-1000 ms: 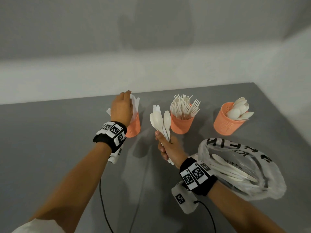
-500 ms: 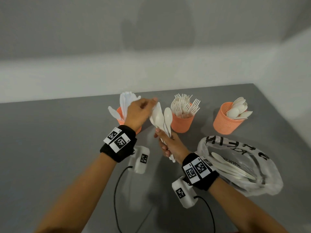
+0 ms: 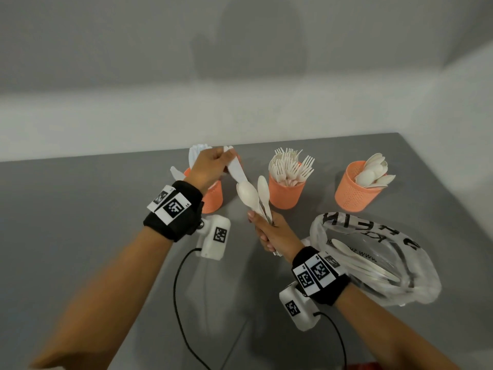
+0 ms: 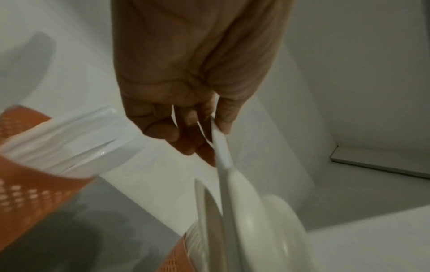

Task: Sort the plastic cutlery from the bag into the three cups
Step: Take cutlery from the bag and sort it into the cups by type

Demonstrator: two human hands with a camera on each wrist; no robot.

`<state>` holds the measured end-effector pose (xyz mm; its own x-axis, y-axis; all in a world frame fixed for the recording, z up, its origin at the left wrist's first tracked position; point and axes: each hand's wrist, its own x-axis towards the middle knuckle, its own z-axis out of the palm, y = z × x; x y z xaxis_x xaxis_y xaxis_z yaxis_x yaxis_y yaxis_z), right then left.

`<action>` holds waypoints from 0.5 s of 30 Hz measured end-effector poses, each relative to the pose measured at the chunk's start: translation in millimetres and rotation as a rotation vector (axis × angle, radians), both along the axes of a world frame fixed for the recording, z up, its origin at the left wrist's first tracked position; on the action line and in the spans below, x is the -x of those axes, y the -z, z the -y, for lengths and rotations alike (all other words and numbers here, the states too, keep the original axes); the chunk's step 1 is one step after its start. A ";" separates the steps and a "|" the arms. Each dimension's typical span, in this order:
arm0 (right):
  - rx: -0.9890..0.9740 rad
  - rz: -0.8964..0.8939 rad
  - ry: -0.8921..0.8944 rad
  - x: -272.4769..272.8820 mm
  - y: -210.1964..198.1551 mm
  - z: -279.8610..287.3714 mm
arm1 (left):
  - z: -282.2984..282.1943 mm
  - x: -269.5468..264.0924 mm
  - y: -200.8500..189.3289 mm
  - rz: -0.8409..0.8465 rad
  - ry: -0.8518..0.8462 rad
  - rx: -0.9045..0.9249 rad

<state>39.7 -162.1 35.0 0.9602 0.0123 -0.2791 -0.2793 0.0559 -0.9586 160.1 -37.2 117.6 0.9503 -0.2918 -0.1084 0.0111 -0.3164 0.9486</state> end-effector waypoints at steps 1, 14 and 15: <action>0.000 0.001 -0.003 1.0 -0.3 0.0 | -3.1 -3.9 -3.4 0.015 -0.021 0.023; -0.172 -0.078 0.054 -2.0 3.4 7.1 | -55.0 -36.5 -16.7 0.881 -0.365 -0.205; -0.193 -0.078 0.051 -2.2 2.8 6.9 | -56.1 -36.6 -7.2 0.894 -0.343 -0.276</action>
